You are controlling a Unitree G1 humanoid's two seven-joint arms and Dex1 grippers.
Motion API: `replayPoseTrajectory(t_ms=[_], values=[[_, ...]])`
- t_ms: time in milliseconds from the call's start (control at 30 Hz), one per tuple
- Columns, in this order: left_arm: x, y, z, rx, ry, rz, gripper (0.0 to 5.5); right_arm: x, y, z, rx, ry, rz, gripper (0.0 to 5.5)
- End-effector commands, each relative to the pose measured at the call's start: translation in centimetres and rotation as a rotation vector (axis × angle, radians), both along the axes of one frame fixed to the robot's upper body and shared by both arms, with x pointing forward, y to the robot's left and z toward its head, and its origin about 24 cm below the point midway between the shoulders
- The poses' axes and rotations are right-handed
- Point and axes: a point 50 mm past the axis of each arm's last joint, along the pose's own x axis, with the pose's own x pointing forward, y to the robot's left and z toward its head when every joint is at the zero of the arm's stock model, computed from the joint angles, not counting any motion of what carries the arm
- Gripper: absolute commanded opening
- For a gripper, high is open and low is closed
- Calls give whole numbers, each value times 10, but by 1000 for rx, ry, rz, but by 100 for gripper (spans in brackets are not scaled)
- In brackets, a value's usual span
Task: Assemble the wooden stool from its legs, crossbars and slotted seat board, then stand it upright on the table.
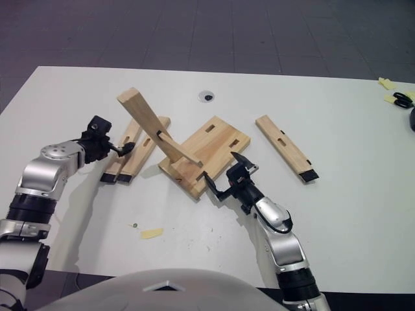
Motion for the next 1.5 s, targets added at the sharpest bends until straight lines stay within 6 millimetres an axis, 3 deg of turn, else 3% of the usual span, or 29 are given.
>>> replayPoseTrajectory(t_ms=[33,267,467,667,800,933,1067,1167,1267,1333,1400,1500], values=[[-1,4,-5,50,38,-10,513,1,-3,-1,-3,0,-29,540],[-19,14,-17,88,218,-128,414,1,0,-1,7,-10,-53,540],[-41,42,-23,218,424,-263,320,3,1,3,25,-40,-121,540],[-40,62,-16,317,489,-337,222,1,1,1,31,-53,-179,540],[-35,63,-7,345,452,-370,219,2,-3,2,17,-59,-181,540],[-22,57,20,326,229,-308,218,17,-19,7,-30,-81,-163,540],[3,43,61,199,-229,17,216,43,-43,26,-54,-150,-209,540],[2,25,87,98,-552,256,216,63,-64,48,-22,-223,-292,540],[1,6,125,16,-821,389,216,90,-92,85,41,-356,-470,540],[3,-10,153,-6,-954,345,216,103,-102,113,114,-425,-525,540],[5,-35,181,-51,-1064,187,216,110,-102,143,232,-480,-509,540],[8,-79,200,-136,-1095,-100,216,111,-85,186,565,-470,-300,540]])
